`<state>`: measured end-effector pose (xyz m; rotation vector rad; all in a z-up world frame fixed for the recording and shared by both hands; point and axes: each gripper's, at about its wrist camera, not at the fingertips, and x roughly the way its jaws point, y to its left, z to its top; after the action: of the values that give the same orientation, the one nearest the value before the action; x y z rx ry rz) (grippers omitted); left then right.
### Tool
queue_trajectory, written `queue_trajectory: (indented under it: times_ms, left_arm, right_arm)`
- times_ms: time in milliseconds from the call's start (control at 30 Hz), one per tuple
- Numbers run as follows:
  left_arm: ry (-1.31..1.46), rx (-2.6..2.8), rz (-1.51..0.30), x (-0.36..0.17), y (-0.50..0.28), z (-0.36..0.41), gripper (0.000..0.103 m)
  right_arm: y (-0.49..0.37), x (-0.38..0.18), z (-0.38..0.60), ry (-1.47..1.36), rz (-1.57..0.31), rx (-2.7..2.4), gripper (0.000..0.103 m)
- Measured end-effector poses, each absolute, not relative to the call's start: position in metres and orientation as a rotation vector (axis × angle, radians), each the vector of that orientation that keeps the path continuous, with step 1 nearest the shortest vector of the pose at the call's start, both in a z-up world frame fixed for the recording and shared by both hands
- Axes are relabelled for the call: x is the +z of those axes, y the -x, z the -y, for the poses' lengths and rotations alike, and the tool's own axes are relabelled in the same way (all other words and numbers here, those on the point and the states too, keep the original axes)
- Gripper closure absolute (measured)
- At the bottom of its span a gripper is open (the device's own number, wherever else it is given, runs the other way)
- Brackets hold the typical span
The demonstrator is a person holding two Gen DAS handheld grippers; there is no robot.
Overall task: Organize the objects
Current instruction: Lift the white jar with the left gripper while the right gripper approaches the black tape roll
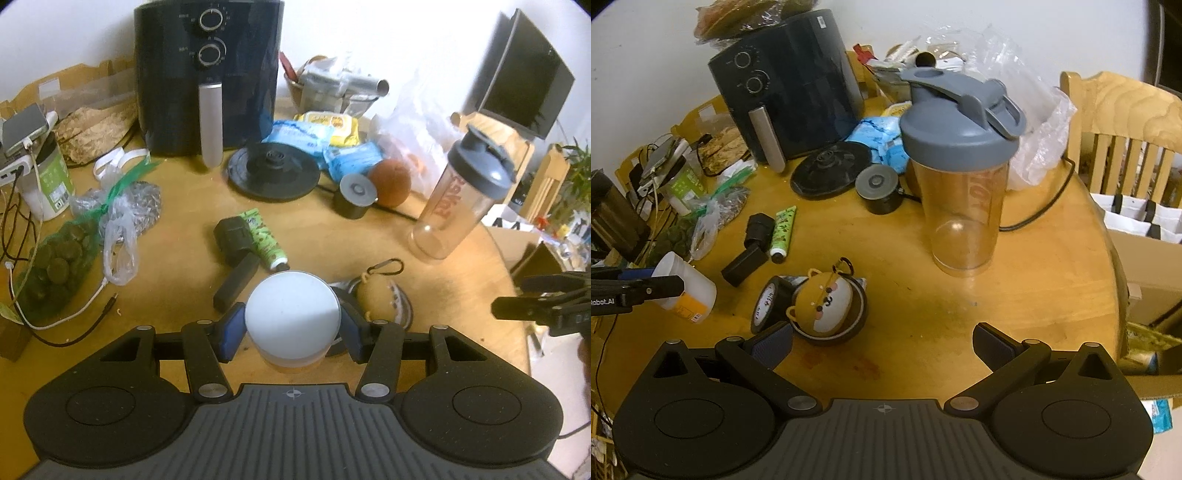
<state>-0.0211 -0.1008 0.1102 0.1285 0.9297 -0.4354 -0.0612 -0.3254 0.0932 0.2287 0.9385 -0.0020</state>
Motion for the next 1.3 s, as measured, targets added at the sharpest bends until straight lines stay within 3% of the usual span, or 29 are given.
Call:
queue_trajectory:
  times_ms: [667,1300]
  left_arm:
    - [-0.078,-0.408,-0.849,0.144,0.040,0.099,0.050]
    - [-0.047,-0.378,-0.889,0.135,0.055,0.093,0.050]
  right_arm:
    - [0.044,0.115,0.323,-0.166,-0.880,0.100,0.000]
    - [0.035,0.107,0.315,-0.153,-0.885,0.210,0.000]
